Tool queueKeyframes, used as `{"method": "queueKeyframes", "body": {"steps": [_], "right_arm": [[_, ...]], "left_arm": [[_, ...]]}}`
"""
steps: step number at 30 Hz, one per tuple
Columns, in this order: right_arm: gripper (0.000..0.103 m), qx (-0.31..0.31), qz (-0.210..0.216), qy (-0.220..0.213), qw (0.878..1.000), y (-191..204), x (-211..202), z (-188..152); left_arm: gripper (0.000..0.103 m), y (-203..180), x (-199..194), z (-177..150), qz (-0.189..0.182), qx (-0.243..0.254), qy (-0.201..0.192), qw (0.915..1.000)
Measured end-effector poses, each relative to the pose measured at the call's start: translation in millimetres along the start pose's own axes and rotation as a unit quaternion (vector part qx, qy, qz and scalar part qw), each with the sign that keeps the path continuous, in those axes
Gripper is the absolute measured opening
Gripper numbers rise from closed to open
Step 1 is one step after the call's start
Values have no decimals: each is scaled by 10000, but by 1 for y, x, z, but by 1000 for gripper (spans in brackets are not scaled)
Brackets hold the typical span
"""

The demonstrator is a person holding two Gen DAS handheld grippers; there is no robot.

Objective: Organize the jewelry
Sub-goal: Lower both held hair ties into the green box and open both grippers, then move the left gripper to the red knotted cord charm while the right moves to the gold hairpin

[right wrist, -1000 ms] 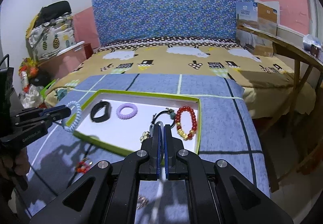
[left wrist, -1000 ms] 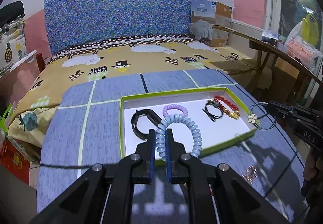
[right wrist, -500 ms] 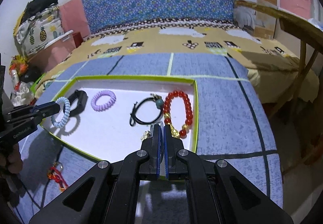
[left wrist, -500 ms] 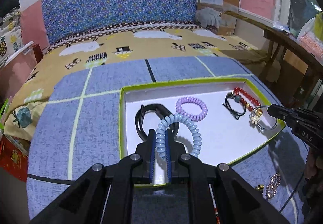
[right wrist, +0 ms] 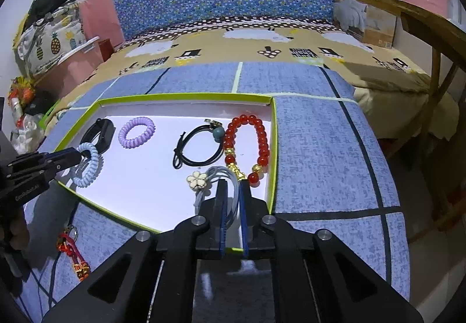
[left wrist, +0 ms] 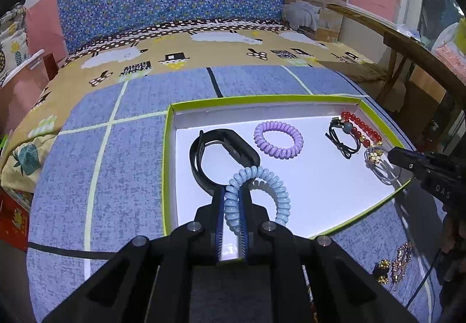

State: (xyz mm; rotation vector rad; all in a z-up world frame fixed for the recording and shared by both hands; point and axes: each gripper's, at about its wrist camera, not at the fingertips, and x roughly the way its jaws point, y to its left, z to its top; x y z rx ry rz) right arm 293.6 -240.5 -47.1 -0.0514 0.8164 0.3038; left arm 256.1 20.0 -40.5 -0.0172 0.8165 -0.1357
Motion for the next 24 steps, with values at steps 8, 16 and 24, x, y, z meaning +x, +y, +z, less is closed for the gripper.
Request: {"method": "queueKeyframes", "body": {"steps": [8,16,24], "right_arm": [[10,12,-8,-144,9999,4,-14,-7],[11,-17,-14,-380,9993,10,-44,-15],[11,-150,144,-753,9969,33,-100,-41]], "left_arm": [[25,4,-11,-5,-31,-105,-150,9998],[25,0,-39,-16,-41,-127,-363,9993],[25,-12,-92,-43,-114,-55,-784,9968]]}}
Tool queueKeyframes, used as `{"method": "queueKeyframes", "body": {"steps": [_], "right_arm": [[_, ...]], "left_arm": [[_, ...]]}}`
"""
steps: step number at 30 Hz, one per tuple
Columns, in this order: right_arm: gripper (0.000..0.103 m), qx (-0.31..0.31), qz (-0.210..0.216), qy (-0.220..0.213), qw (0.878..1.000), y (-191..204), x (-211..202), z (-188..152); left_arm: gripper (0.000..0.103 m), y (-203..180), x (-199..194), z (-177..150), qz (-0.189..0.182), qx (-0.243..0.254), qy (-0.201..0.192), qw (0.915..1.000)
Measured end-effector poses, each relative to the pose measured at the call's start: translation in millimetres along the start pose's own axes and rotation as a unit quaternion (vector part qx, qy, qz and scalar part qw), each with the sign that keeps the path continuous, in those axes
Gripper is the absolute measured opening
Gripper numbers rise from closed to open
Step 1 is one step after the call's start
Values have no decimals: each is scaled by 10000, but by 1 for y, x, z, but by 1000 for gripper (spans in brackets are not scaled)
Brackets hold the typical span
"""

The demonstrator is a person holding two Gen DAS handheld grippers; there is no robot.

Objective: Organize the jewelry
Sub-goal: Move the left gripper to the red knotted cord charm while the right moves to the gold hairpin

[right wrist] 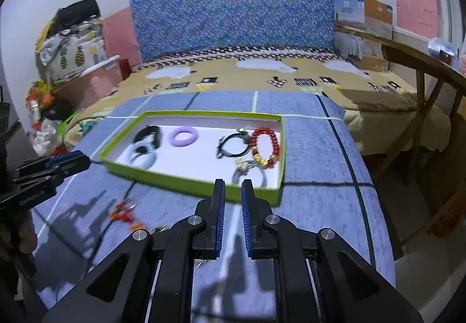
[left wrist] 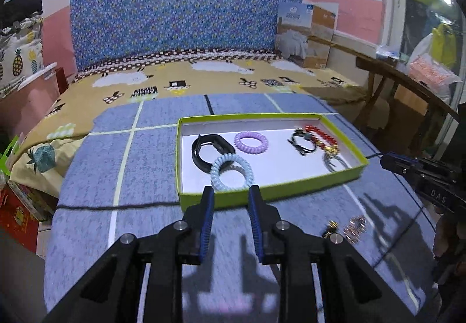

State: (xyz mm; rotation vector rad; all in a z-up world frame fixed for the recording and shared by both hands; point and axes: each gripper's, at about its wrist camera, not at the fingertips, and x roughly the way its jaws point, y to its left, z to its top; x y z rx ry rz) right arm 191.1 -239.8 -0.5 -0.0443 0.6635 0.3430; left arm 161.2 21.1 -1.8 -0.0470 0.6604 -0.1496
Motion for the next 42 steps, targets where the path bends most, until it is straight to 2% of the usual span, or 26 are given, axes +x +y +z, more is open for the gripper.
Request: {"method": "queueKeyframes", "body": {"steps": [8,16,17,18,20,33,42], "right_arm": [[12,-39,184,-121,9998,25,-47,-30],[13,52,268,-94,9996,35,-69,-56],[16,55,271,-81,9996,36,-70,-59],[23,57,275,-76,9996,36,-72,-62],[33,81,297,-61,9995,37,-73,-65],[33,68,358,88,9993,40,-66,-72],[33,159,319,310,9989,36,-44,-69]], "left_arm": [[25,-12,-41,-23,-126,61,-162,9998],[25,-22,-64,-47,-224,144,-142,9995],[25,-23,-65,-50,-224,158,-127,9995],[25,-24,-67,-52,-219,166,-115,9996],[25,-25,-68,-56,-241,163,-82,9995],[28,-27,-60,-61,-318,94,52,9994],[28,-24,-40,-55,-362,-4,205,9991]]}}
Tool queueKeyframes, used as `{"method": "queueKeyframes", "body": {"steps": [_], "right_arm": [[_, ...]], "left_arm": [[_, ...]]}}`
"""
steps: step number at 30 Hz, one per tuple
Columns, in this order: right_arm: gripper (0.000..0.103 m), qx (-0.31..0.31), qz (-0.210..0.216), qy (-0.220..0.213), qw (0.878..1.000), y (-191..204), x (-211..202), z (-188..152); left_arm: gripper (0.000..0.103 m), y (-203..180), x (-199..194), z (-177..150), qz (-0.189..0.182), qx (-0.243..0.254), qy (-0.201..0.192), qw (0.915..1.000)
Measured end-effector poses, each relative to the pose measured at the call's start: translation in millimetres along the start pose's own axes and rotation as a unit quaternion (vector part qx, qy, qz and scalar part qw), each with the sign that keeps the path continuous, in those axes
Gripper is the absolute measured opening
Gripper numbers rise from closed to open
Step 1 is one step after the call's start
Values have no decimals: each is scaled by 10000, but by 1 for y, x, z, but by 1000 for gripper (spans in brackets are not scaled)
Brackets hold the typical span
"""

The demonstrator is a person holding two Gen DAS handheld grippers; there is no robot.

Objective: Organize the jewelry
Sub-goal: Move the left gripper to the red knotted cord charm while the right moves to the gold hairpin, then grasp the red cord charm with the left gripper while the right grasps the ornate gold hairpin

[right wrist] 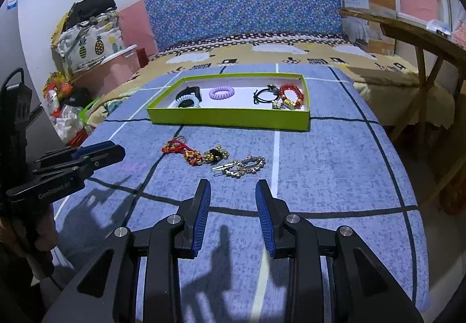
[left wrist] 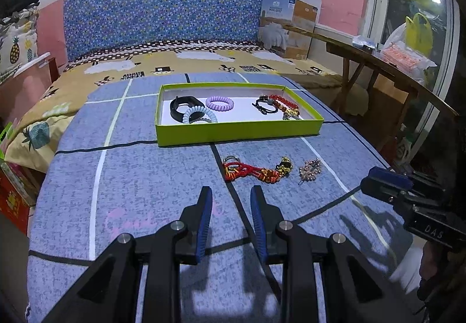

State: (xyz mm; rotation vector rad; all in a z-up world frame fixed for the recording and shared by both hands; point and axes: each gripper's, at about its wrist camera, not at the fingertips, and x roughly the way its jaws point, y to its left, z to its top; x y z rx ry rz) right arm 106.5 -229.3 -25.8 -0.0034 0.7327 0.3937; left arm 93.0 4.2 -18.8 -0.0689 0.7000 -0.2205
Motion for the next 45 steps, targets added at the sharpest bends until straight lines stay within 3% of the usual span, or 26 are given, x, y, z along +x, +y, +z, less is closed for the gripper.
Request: {"method": "queueKeyframes", "body": {"steps": [8,16,28,37,40,45], "right_arm": [[33,358,-7,375,9987,-13,34,11],[33,445,29,443,9980,-5,55,23],[33,-75,-717,757,9945,2,77,24],[33,-208,-453,853,9951,-2,80,27],[25,-215,-381,919,9948,-2,84,27],[24,-168,-281,892,9955,-4,83,26]], "left_arm": [[28,2,24,13,-54,-29,160,9999],[28,7,28,16,-69,-123,142,9998],[28,13,30,19,-96,-148,141,9997],[28,14,49,20,-227,-245,407,9986],[28,13,59,21,-223,-264,582,9977],[28,13,73,21,-233,-339,785,9961]]}}
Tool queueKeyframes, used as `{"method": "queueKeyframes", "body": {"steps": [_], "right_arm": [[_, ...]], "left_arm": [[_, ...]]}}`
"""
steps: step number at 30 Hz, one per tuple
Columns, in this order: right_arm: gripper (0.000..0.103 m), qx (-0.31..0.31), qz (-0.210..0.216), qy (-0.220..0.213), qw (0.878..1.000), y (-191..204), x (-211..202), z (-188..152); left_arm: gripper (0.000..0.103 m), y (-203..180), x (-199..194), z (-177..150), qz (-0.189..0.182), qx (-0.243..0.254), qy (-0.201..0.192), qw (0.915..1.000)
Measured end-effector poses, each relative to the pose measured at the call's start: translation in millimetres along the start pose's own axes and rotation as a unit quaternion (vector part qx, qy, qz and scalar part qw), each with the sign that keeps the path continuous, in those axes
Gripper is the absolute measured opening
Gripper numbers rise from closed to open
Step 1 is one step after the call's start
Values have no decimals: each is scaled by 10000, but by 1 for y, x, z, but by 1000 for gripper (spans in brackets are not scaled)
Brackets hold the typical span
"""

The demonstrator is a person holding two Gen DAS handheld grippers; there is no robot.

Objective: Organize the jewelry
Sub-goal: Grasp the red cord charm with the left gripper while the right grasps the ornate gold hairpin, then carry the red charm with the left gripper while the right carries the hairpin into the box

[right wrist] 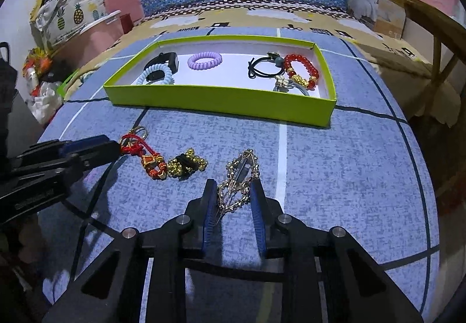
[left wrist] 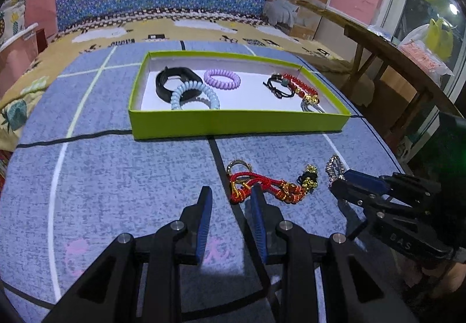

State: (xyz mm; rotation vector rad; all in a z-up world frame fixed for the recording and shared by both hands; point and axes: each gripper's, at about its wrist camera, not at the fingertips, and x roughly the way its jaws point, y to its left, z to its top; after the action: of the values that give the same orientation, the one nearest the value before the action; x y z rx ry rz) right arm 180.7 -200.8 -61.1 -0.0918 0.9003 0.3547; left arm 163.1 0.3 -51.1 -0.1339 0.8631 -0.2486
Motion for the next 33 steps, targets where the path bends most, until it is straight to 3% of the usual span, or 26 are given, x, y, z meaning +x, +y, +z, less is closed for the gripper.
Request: {"method": "queueKeyframes", "body": {"steps": [7,8,10,11,33], "right_arm": [[23,-60,24,-44,10000,1,-3,-3],[23,-63,24,-48,10000,1,-3,-4],[23,-61,27,-58,10000,1,-4,-5],[23,-54,29,-66,10000,1,-5,-6],[23,302,266,-566,9976,-8,-45,-20]], "left_arm": [[28,-2,9,3,8,-49,69,10000],[26,-2,10,4,12,-45,72,10000],[12,-4,11,4,-15,-3,103,9999],[11,-4,11,4,-11,6,108,9999],[10,-8,-45,-15,-48,214,-393,9990]]}}
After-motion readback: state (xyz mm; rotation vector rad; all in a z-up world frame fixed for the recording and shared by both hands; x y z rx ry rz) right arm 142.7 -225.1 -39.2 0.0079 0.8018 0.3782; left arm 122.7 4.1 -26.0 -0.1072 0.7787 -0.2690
